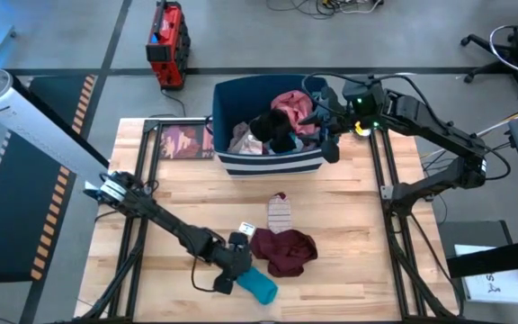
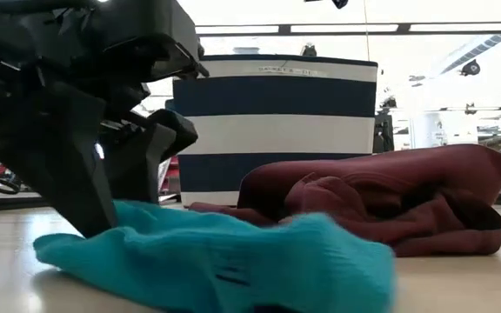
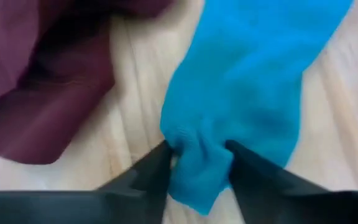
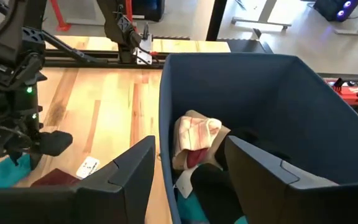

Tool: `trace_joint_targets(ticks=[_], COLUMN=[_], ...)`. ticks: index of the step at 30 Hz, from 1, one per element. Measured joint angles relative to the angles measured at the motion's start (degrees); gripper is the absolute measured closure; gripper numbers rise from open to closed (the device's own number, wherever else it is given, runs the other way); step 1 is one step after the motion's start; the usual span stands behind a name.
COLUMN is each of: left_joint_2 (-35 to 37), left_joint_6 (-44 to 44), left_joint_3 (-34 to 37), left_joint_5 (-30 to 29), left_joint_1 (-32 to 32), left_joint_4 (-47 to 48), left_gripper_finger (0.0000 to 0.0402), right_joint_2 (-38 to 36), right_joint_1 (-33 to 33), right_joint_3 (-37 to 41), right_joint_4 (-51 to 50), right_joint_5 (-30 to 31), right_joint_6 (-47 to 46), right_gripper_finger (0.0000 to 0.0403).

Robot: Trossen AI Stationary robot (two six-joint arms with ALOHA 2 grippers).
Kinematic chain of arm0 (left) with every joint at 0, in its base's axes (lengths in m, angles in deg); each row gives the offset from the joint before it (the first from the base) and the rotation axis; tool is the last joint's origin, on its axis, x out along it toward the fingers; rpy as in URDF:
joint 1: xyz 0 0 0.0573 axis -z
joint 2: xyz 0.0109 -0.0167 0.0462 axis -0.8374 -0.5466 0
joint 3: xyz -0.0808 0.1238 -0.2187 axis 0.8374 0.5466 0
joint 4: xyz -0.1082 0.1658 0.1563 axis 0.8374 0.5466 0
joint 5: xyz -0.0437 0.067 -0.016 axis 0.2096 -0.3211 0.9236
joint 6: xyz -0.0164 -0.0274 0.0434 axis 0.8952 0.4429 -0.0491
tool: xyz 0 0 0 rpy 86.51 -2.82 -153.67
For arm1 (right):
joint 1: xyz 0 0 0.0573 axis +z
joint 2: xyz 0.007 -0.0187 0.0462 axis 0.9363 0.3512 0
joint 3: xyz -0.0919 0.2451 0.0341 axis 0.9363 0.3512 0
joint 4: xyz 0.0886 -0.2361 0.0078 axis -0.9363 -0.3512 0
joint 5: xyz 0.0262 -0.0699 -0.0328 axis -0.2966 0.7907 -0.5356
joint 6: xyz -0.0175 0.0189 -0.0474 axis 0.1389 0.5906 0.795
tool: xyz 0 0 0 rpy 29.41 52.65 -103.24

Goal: Sort clothes
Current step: Put the blue sock into the blue bin

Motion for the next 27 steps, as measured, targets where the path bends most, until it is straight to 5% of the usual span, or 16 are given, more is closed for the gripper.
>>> trace_joint_targets(ticks=[5, 11, 17, 27], left_joint_2=[0.43, 0.86, 4.33, 19.71], left_joint_6=[-4.06, -6.37, -10.23, -14.17], left_joint_3=[-5.46, -12.48, -15.09, -9.77], left_joint_5=[5.51, -1.06, -4.84, -12.54], left_joint_1=[-0.22, -0.64, -1.4, -6.42], left_joint_4=[8.69, 23.19, 26.02, 19.09], left_gripper_finger=[0.0385, 0.0395, 0.0397, 0.0399], right_joint_2=[-0.1, -0.53, -0.56, -0.58], right_joint_1=[1.04, 2.81, 4.78, 11.79], right_joint_3=[0.31, 0.34, 0.34, 0.64], right_joint_4=[-0.21, -3.88, -10.38, -14.54], right_joint_5=[0.01, 0.02, 0.05, 10.71], right_joint_6=[0.44, 0.97, 1.05, -1.19], right_gripper_finger=[0.0262, 0.0326, 0.0394, 0.0402])
